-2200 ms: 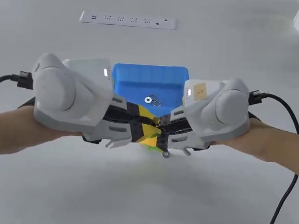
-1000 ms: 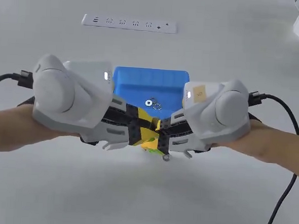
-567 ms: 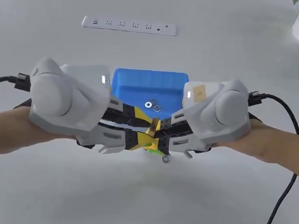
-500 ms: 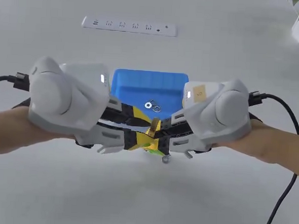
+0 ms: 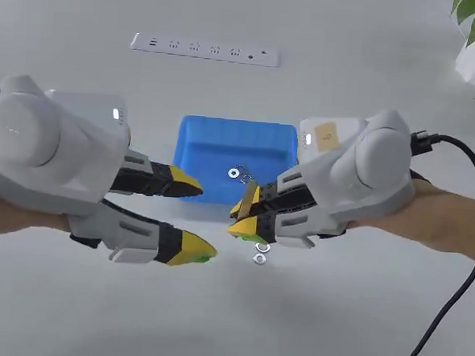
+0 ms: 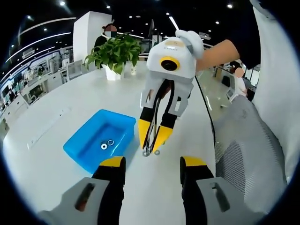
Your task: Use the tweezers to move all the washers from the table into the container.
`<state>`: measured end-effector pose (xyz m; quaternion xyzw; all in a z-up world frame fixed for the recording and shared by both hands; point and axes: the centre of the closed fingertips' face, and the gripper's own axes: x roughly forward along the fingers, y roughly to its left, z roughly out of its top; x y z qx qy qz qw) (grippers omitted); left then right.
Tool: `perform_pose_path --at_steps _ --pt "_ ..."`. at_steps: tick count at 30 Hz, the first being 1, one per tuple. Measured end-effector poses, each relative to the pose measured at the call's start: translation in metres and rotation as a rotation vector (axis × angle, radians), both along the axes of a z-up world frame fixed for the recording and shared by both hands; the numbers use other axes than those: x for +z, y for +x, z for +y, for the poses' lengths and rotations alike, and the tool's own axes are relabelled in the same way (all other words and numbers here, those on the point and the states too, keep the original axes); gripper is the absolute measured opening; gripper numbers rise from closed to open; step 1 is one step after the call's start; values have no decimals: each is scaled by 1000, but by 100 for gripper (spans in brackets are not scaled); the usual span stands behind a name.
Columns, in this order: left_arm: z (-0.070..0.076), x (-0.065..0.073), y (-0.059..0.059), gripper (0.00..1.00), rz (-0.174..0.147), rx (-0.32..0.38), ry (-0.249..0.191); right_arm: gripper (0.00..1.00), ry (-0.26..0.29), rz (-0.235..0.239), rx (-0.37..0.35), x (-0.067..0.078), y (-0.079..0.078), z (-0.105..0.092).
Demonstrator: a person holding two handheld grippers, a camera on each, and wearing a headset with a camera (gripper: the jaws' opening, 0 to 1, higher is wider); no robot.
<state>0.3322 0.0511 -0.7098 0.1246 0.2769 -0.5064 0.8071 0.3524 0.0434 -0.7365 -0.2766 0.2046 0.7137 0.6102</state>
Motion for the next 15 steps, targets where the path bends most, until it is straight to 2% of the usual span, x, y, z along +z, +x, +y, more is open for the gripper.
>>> perform_pose_path --at_steps 2,5,10,13,15 --pt "3 1 -5 57 18 0 -8 9 0 -6 6 4 1 -1" --pt "7 0 -10 59 40 1 -8 9 1 -17 15 14 3 -2" --pt "13 2 -8 64 41 37 -32 9 26 -11 12 31 4 -1" --pt "11 9 -6 70 33 57 -83 9 39 -14 11 37 6 0" --pt "7 17 -5 73 18 61 -146 9 47 -13 12 43 6 0"
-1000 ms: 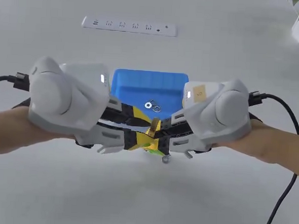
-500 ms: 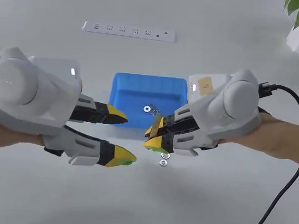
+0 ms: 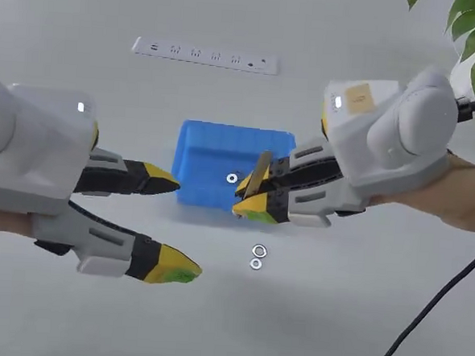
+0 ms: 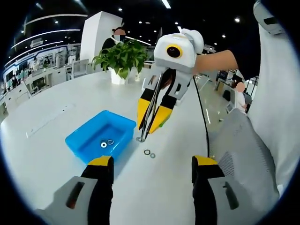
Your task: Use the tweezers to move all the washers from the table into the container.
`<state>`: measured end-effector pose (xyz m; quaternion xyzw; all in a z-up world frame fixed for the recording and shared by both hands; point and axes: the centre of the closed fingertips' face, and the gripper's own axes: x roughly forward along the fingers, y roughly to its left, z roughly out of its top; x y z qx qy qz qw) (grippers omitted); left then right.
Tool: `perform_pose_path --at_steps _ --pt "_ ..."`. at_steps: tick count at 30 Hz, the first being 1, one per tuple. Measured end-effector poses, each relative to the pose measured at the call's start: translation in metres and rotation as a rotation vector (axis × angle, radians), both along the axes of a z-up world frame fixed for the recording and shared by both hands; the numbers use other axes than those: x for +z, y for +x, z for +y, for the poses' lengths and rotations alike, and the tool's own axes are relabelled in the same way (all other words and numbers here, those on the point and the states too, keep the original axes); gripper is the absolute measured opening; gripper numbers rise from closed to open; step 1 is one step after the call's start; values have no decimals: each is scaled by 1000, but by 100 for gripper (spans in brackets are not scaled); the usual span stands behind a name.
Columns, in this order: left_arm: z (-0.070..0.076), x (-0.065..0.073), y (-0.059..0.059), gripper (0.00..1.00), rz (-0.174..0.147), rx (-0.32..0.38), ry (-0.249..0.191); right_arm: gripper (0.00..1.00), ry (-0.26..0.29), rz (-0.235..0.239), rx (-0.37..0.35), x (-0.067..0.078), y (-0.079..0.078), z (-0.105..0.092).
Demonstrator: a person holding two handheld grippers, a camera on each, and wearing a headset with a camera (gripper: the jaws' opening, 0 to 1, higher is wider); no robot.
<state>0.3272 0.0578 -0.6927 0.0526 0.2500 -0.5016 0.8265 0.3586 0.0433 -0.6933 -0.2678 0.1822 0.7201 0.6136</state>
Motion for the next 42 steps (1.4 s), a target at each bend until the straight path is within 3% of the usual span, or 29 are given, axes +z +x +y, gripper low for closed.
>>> perform_pose_path --at_steps 2,6,12,20,25,31,42 --pt "-1 3 1 78 -11 8 -26 9 4 -4 1 6 1 -1" --pt "0 3 1 83 4 22 -47 9 3 -16 2 15 7 -3" --pt "8 6 4 83 -9 56 -72 10 11 -43 -11 24 20 -2" --pt "19 11 4 90 -31 91 -88 10 39 -65 -108 27 66 1" --pt "22 15 7 92 -51 107 -111 10 30 -64 -150 15 90 4" --pt "28 14 14 94 -53 144 -123 10 -12 -54 -162 -10 102 6" --pt "38 12 21 98 -51 171 -118 10 -81 -25 -170 -50 102 1"
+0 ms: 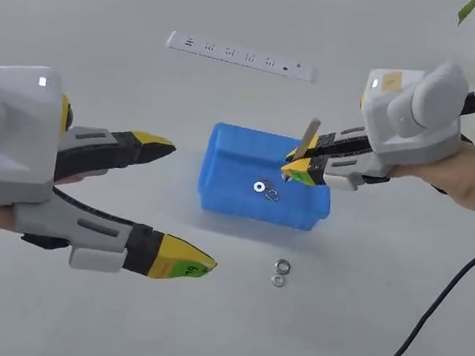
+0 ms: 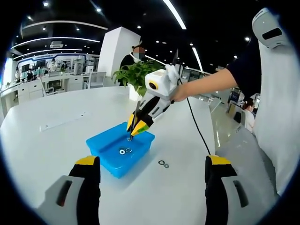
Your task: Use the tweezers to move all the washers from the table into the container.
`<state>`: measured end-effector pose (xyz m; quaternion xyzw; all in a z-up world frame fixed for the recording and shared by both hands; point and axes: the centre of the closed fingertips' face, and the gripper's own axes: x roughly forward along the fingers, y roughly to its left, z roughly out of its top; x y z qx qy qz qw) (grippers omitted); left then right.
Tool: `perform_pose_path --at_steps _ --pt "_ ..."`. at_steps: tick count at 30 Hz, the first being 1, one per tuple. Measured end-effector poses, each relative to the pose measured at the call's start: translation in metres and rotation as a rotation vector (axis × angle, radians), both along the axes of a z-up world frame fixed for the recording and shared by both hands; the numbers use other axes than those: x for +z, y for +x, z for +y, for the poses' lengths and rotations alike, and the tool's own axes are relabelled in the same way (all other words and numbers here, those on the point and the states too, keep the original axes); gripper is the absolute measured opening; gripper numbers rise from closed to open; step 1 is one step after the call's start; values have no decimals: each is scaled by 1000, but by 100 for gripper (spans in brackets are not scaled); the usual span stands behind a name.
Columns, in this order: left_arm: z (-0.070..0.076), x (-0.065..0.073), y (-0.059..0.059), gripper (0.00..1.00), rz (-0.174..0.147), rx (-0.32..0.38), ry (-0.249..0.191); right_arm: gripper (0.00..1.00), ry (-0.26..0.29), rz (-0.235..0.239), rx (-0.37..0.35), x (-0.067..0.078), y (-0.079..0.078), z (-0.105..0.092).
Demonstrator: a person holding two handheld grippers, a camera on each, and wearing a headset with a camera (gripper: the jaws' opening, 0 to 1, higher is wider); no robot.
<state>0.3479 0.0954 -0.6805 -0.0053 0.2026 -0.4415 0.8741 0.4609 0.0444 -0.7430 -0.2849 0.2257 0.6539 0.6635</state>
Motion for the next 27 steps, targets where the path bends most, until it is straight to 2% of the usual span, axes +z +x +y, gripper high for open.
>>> perform_pose_path --at_steps 6,15,27 --pt "0 -1 1 99 3 0 0 10 -12 20 -13 -17 3 2" --pt "5 -4 -1 99 9 7 22 10 -37 24 7 -29 2 8" --pt "5 -4 -2 99 4 6 29 10 -33 12 -2 -26 2 9"
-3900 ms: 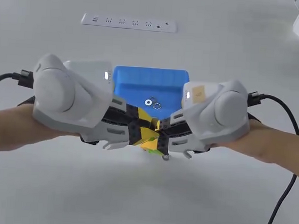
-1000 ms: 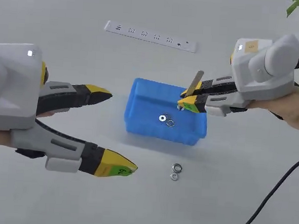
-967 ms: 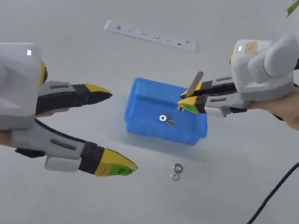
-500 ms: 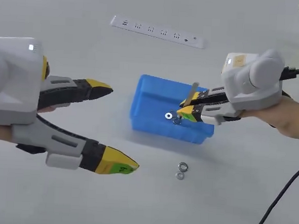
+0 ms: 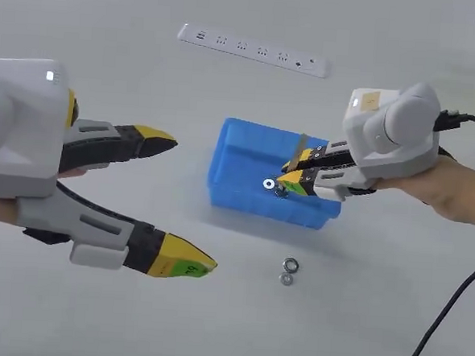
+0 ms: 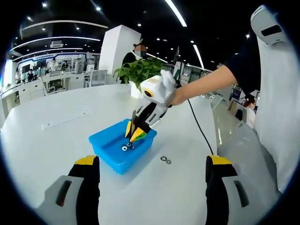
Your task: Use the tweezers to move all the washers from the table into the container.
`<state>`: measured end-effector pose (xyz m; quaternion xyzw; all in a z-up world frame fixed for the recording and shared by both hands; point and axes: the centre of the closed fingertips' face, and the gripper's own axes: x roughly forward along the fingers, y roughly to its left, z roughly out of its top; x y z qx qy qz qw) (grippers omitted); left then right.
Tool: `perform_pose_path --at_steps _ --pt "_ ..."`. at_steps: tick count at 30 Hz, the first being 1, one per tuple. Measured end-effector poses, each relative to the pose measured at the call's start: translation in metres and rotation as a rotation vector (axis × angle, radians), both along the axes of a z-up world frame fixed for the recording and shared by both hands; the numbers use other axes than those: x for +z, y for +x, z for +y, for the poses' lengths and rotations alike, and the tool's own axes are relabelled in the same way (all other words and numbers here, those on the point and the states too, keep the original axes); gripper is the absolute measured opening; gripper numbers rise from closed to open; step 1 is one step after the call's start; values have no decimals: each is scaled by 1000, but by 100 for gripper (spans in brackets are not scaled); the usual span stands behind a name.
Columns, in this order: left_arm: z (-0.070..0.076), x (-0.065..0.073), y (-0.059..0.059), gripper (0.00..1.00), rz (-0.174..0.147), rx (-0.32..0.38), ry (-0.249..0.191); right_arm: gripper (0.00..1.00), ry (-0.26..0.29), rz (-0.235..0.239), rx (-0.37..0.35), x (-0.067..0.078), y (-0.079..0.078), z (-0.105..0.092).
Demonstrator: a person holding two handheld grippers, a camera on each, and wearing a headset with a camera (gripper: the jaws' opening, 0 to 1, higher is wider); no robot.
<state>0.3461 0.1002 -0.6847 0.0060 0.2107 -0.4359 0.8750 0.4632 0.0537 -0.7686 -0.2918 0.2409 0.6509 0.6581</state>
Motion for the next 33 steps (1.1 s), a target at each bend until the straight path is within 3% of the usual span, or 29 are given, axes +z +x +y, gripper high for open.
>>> perform_pose_path --at_steps 4,14,22,29,33 --pt "1 -3 -3 99 13 -6 12 10 3 -9 -7 3 2 0" --pt "4 2 0 99 1 7 9 11 42 -14 -41 20 7 1" --pt "-3 12 32 99 -40 -9 10 11 41 -11 -37 21 5 2" --pt "-31 25 70 91 -99 -57 -14 11 48 -8 -23 24 2 5" --pt "-47 26 86 81 -124 -114 16 11 54 -11 -20 28 2 7"
